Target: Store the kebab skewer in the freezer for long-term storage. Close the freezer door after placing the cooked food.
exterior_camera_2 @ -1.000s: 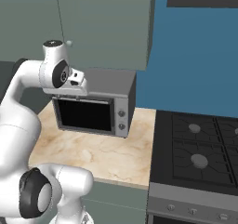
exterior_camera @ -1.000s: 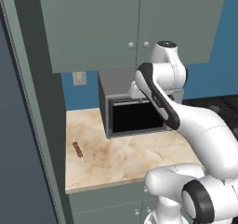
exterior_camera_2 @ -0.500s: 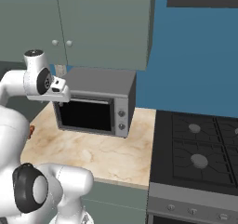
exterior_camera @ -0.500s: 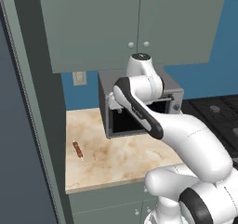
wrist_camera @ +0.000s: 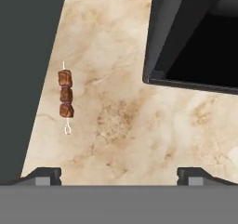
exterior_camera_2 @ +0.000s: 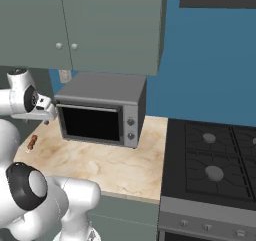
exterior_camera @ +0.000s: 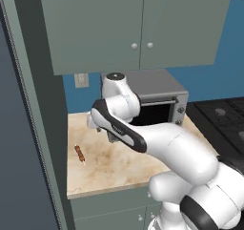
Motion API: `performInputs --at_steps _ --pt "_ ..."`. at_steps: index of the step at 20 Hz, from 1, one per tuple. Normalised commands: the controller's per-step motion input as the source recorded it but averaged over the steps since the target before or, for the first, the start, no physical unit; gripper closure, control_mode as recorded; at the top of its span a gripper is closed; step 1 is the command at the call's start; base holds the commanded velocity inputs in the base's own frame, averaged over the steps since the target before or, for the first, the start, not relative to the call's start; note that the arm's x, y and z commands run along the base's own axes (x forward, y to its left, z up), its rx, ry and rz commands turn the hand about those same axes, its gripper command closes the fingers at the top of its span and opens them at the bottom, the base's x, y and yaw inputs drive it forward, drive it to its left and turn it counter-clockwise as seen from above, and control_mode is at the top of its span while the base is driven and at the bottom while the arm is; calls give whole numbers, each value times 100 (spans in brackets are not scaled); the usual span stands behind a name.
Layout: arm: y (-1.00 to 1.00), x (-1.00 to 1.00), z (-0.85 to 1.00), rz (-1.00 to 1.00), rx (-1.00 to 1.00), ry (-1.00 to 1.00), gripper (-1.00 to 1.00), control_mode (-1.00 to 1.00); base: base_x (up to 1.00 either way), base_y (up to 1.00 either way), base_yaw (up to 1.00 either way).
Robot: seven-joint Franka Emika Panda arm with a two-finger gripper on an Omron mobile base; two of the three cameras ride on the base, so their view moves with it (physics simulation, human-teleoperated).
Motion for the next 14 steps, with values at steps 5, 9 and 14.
performInputs --at_steps 5,9,14 --pt "35 0 -55 3 0 6 -100 -100 0 0 0" --pt "20 0 -43 6 0 1 -100 -100 0 0 0" --pt "31 0 -41 11 -1 1 -100 -100 0 0 0"
